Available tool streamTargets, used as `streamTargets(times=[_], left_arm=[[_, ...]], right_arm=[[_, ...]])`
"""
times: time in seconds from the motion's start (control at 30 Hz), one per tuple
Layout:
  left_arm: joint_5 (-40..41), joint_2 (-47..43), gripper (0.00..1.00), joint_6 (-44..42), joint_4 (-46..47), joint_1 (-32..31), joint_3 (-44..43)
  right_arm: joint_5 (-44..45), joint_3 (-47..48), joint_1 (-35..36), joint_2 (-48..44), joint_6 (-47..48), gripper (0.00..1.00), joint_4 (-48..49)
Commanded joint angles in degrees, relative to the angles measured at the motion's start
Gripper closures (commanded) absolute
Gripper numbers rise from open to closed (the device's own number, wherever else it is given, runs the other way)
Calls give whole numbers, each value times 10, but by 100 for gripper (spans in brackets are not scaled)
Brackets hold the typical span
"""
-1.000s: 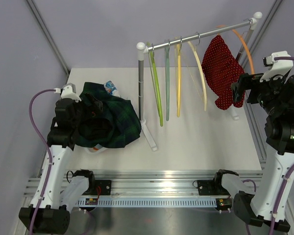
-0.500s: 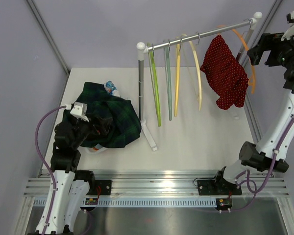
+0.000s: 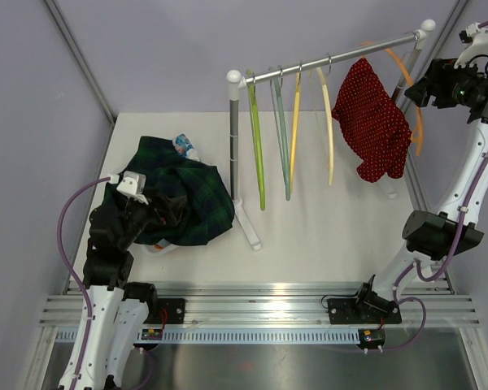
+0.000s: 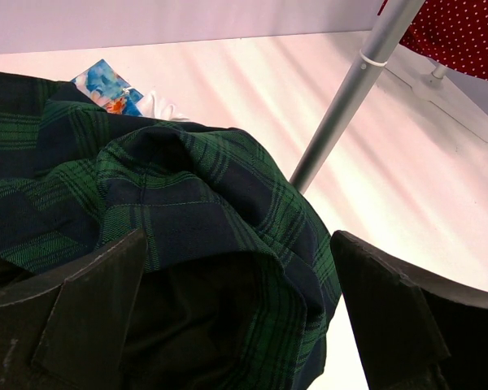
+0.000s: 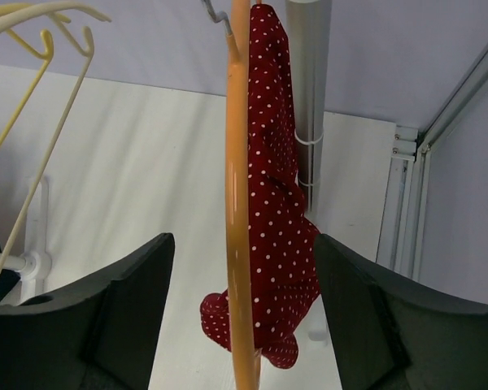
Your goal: Remove the skirt from the hanger
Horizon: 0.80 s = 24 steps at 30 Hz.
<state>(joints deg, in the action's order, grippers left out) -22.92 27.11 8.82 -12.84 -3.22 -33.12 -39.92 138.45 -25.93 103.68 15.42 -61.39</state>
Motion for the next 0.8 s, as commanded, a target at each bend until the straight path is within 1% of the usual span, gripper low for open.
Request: streamTargets(times=[0.0, 0.03, 0.07, 0.13, 0.17, 0.27, 0.33, 0.37, 0.4, 0.43, 0.6, 0.77], left_arm=[[-7, -3, 1, -9, 21, -2, -9], [-7, -2, 1, -9, 21, -2, -8], [-7, -2, 1, -10, 21, -2, -8], [-6, -3, 1, -11, 22, -2, -7], [-5, -4, 1, -11, 22, -2, -7], [-6, -4, 1, -12, 24, -2, -6], [-6, -4, 1, -13, 23, -2, -5], [-6, -5, 1, -13, 24, -2, -5], [-6, -6, 1, -13, 25, -2, -5], [-7, -6, 1, -13, 26, -2, -4], [-13, -9, 1, -11, 34, -2, 1], [-36, -10, 1, 9, 58, -2, 5]], right_arm=[[-27, 27, 3, 30, 4, 27, 9], [-28, 30, 4, 41, 6, 29, 7], [-28, 32, 6, 45, 9, 34, 6], [-26, 36, 14, 55, 16, 39, 0], [-23, 37, 18, 57, 19, 44, -2], [4, 35, 37, 57, 37, 52, -9], [20, 27, 47, 51, 45, 70, -4], [33, 23, 48, 47, 44, 81, -1], [37, 17, 48, 43, 44, 88, 6], [44, 2, 49, 29, 39, 100, 23], [38, -33, 49, -14, 30, 100, 64], [1, -60, 49, -63, 2, 100, 122]])
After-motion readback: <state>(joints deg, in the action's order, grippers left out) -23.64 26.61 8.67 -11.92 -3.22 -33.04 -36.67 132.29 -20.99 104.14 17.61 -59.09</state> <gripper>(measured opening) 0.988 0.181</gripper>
